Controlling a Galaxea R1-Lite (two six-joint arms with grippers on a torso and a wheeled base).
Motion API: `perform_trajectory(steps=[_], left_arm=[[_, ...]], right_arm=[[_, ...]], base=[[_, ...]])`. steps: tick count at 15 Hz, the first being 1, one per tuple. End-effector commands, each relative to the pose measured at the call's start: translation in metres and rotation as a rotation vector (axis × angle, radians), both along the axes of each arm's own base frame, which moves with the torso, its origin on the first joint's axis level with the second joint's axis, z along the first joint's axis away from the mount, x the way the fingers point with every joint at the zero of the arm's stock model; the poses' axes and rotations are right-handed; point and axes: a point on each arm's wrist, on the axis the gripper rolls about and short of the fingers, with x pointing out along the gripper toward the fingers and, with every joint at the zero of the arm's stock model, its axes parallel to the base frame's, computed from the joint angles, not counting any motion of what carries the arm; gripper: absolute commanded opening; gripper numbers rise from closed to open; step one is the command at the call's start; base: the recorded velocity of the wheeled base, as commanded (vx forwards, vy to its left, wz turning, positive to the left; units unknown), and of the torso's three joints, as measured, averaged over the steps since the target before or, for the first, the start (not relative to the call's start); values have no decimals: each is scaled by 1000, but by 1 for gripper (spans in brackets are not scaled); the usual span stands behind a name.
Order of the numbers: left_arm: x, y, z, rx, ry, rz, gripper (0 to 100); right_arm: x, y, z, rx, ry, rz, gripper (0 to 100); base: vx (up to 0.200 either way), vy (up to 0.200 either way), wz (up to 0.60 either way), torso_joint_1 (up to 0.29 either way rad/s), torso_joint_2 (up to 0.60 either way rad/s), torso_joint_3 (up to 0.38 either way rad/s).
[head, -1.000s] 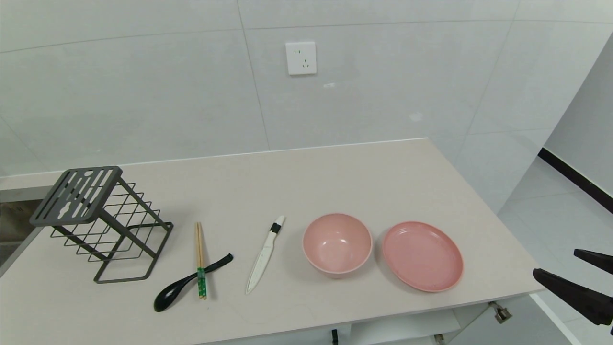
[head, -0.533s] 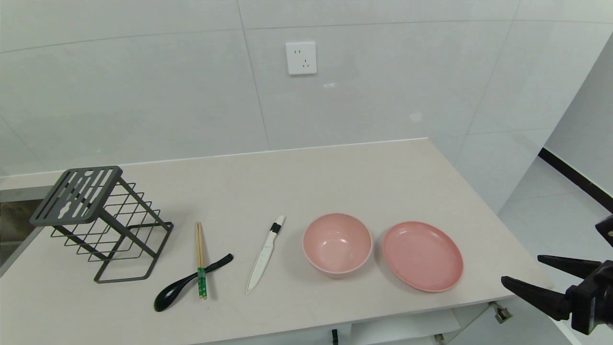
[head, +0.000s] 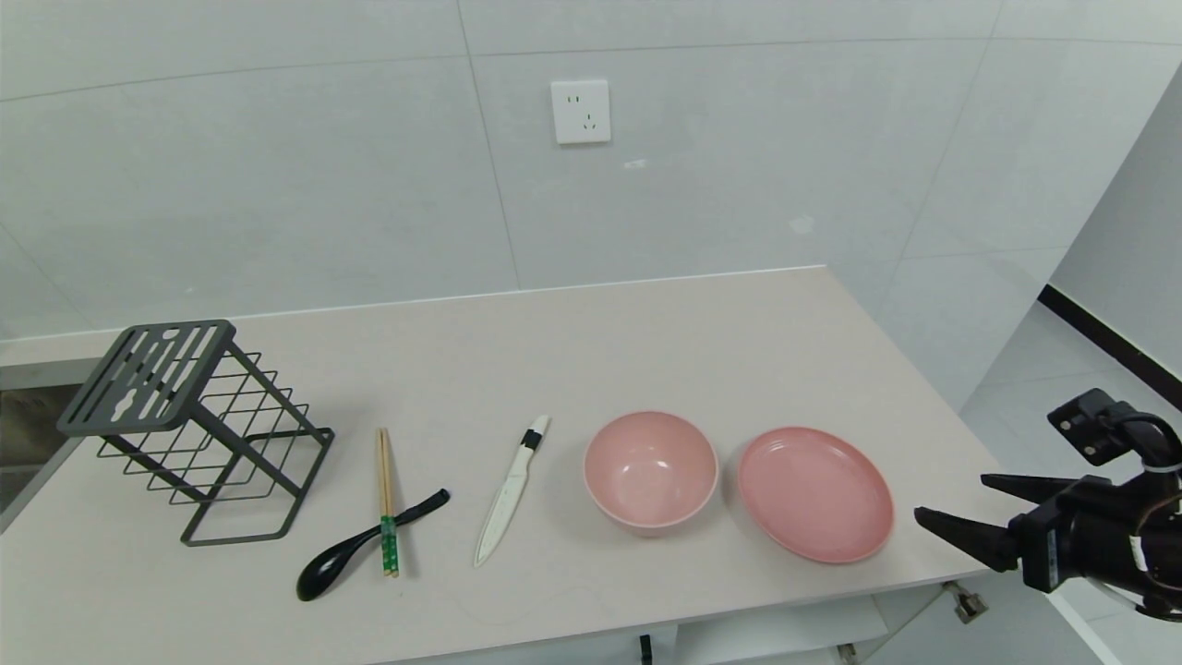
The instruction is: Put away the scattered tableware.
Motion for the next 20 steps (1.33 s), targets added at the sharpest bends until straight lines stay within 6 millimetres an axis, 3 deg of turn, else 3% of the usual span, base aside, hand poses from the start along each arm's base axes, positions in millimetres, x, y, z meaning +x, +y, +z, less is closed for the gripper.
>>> perform_trajectory(steps=[1,5,9,13,16,20], left_arm=[[0,0,0,-1,1,1,100],[0,0,0,-1,1,1,100],[0,0,0,-1,1,1,100],[0,0,0,-1,1,1,100],[0,0,0,-1,1,1,100],[0,0,0,-1,1,1,100]], right_arm=[[27,4,-20,-7,57,9,100],[61,18,-38,-9,42,41,100],[80,21,-52,-14,73,42,100],[105,22,-56,-20,51,13,100],[112,23,-71,-24,84,14,100],[111,26,-73,-19,76,30,100]], base=[[0,0,0,0,0,0],[0,0,0,0,0,0],[0,0,0,0,0,0],[0,0,0,0,0,0],[0,0,0,0,0,0],[0,0,0,0,0,0]])
